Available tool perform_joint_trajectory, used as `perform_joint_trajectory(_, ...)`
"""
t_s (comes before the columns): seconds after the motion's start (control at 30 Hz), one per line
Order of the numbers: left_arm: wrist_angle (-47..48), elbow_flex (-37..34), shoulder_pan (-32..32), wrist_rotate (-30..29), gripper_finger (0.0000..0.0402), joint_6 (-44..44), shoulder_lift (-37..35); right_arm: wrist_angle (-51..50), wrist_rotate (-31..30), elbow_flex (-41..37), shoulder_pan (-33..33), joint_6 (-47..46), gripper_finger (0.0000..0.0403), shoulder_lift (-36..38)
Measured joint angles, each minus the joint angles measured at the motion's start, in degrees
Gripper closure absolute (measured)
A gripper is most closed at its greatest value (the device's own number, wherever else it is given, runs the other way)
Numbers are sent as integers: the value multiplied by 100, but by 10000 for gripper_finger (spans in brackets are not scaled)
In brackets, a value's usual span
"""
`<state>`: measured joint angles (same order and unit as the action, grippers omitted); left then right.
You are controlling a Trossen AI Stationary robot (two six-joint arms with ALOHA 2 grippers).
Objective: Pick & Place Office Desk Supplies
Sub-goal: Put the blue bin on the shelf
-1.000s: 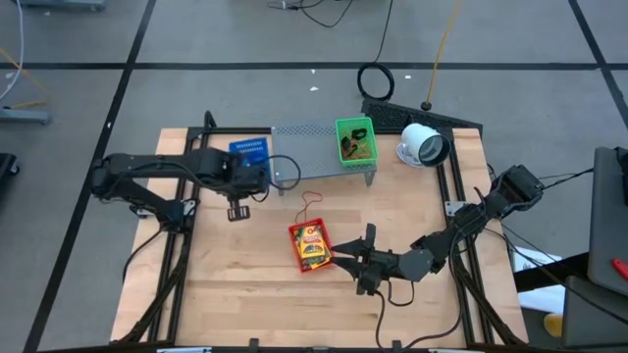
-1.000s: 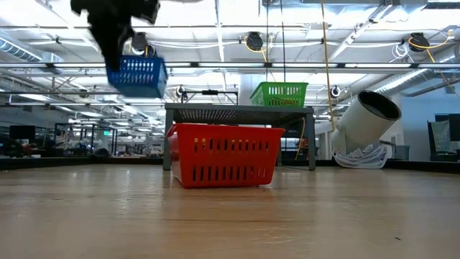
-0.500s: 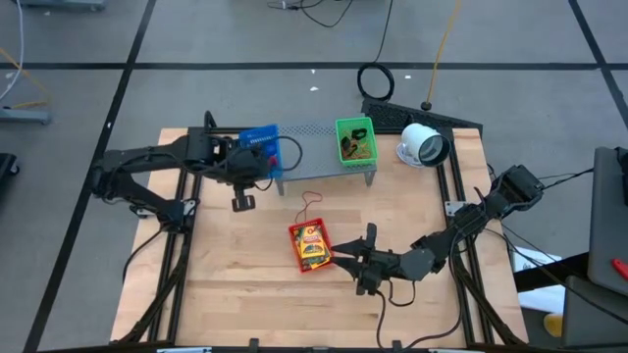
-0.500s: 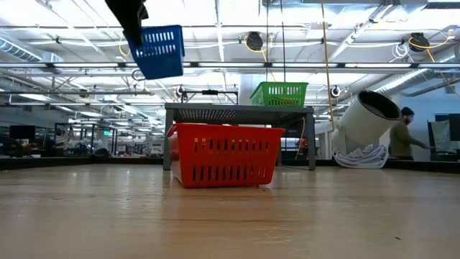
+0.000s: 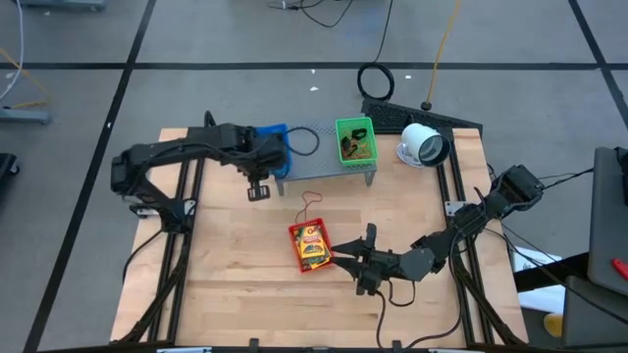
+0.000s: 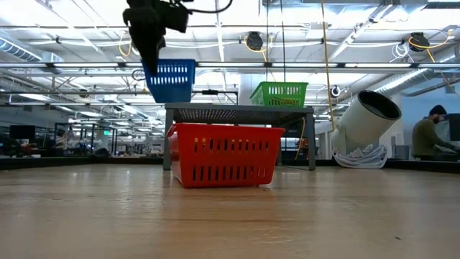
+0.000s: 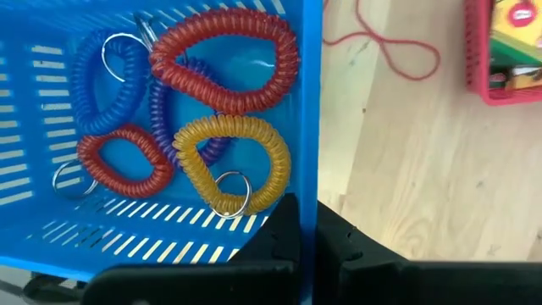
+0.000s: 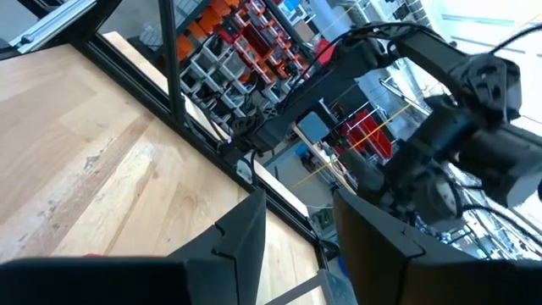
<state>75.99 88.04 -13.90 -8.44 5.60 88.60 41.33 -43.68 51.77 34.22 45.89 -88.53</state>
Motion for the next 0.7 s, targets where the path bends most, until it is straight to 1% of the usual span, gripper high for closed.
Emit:
perform_joint_trajectory(0.2,-90,-3,-176,10,401,93,213,-61,8,0,0,2,273,0)
perform_joint_trajectory(0.27,-212,-3,-218,105,401,178,218,-86,11,0,0,2,273,0)
perform_joint_trajectory(0.37,-406,-3,-222,131,401,217,218,-86,15,0,0,0,273,0)
perform_joint_trajectory(0.7,-545,-3,-220,299,401,285,218,-84,17,0,0,0,273,0)
